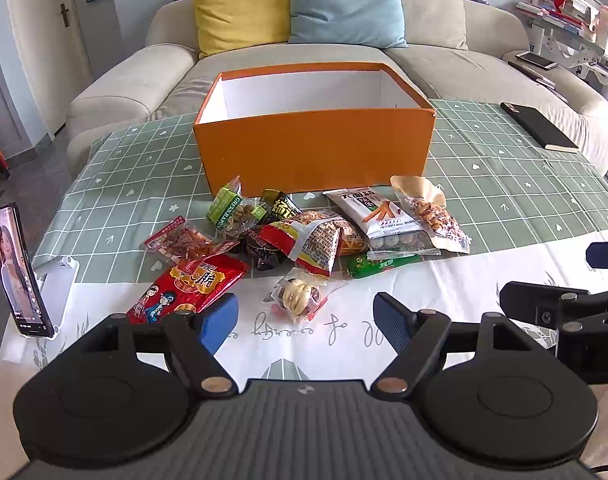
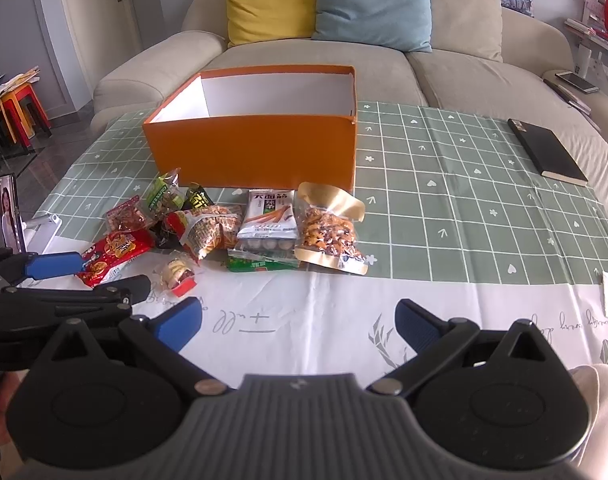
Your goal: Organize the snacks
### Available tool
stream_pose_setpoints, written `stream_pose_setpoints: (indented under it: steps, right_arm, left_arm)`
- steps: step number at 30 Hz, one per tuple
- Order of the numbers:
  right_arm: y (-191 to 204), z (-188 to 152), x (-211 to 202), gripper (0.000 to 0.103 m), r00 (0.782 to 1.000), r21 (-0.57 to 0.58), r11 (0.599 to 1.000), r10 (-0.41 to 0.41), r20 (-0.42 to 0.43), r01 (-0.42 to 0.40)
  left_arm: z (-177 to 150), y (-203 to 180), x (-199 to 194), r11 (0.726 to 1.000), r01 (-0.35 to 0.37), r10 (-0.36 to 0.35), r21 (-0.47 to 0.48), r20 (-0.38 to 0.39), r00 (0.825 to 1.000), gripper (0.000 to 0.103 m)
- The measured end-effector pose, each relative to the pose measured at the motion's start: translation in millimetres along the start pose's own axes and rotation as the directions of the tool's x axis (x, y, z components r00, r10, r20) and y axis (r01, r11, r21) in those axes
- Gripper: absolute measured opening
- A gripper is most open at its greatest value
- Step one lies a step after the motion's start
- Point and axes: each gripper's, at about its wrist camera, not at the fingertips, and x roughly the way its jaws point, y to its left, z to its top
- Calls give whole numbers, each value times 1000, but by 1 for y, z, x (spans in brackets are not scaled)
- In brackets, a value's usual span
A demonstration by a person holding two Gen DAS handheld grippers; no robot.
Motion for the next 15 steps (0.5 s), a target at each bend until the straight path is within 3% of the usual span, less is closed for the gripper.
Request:
stream_pose_setpoints:
  steps: [15]
  right_arm:
    - [-2, 0, 3, 99, 1000, 23, 1000, -1, -24, 1]
  left_arm:
    - [0, -1, 0, 1000, -1, 1, 1, 0, 1000, 90]
